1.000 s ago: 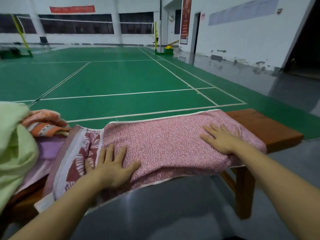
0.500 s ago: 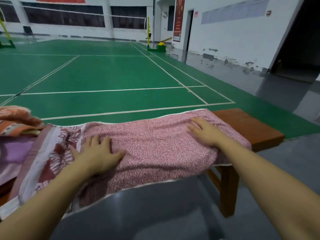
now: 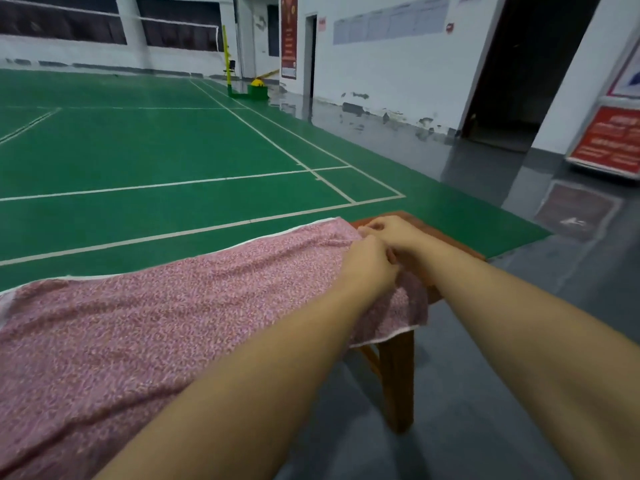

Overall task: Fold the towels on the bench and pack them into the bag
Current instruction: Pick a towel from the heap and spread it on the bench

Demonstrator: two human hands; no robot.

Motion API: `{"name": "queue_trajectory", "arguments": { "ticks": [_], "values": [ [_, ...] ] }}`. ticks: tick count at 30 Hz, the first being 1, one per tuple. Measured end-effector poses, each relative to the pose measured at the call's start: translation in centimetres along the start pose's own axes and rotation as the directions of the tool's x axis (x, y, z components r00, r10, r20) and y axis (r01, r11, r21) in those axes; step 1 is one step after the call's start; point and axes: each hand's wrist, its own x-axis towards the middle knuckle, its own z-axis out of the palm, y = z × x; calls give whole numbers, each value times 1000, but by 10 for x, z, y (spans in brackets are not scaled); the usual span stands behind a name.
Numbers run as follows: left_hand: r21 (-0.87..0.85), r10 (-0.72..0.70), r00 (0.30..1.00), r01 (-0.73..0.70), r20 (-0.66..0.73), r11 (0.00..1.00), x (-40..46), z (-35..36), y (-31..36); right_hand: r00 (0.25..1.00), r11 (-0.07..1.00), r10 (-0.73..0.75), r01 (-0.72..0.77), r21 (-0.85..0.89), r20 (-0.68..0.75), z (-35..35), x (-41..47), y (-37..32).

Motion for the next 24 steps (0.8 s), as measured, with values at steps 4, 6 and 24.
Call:
{"name": "queue_trajectory", "arguments": {
  "ticks": [4, 6, 24],
  "values": [
    [25, -99, 995, 99, -16, 995, 24, 15, -6, 996, 994, 60, -65, -85, -65, 1, 31, 4],
    [46, -163, 986, 162, 21, 986, 32, 22, -11, 988, 986, 107, -120, -117, -111, 2, 46, 5],
    [-650, -138, 935, 329, 328, 685, 6, -14, -36, 974, 934, 181, -126, 333, -139, -13, 36, 4]
  ]
}}
